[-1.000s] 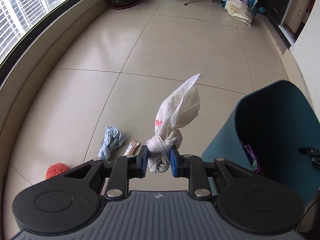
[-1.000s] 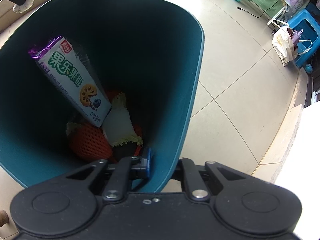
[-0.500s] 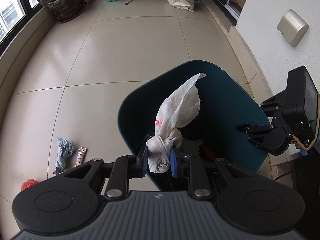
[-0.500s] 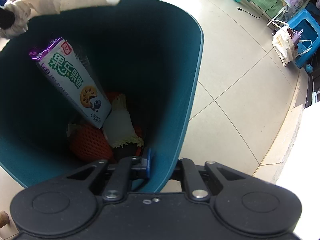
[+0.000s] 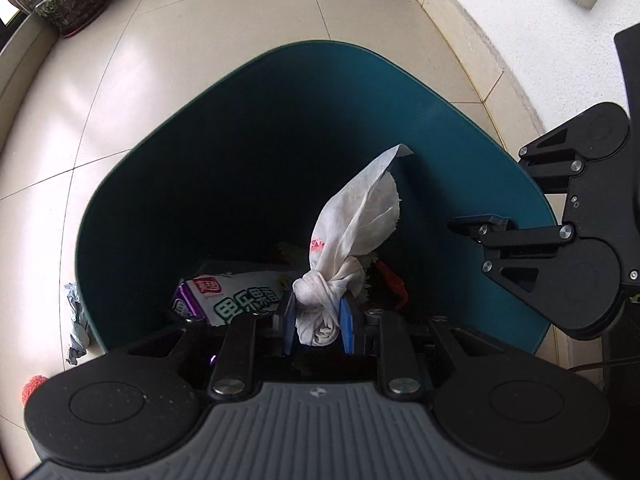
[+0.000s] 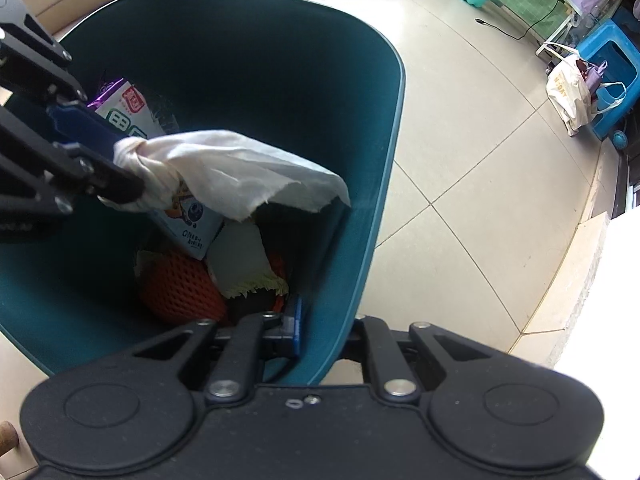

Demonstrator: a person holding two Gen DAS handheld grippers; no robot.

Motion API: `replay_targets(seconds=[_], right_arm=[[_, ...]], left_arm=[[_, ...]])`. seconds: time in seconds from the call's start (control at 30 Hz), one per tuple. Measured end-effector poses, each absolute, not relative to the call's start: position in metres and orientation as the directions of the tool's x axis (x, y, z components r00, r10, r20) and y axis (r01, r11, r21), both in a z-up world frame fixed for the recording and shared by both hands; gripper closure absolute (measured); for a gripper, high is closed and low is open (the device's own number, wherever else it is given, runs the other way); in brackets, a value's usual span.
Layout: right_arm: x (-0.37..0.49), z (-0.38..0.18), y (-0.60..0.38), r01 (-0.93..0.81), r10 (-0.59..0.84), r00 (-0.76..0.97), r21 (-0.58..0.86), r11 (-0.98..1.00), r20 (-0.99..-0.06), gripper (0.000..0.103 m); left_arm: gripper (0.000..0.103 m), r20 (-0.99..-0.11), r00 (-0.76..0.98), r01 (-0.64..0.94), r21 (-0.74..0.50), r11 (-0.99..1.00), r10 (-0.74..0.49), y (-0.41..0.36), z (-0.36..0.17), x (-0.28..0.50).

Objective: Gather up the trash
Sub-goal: 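Carry the white bag with the left tool into the teal bin and release, then withdraw the left tool from the bin back to the floor items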

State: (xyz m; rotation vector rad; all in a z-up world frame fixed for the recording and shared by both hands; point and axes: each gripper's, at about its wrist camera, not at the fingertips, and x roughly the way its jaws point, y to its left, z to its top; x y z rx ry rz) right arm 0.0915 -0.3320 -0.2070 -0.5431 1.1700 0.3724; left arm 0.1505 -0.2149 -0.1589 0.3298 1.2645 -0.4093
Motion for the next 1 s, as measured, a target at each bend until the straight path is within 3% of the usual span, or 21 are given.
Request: replay_targets(seconds=[0.4,1.0], right_arm=[[0.091,-0.206,-0.333,-0.543,0.000,0.353,-0.204,0.814,-0.936,0.093],[0.091,-0.206,-0.334,-0.544,-0.001,0.353,-0.206,0.813,-0.936,0.093]], left_arm=[[0.080,-0.988,0.145,0.490,0.017,0.872,-0.062,-0.232,-0.201,0.161],[0.074,-0.979,0.152,0.476,-0.045,0.878,-0.132,-0.222,-0.196,0.160]])
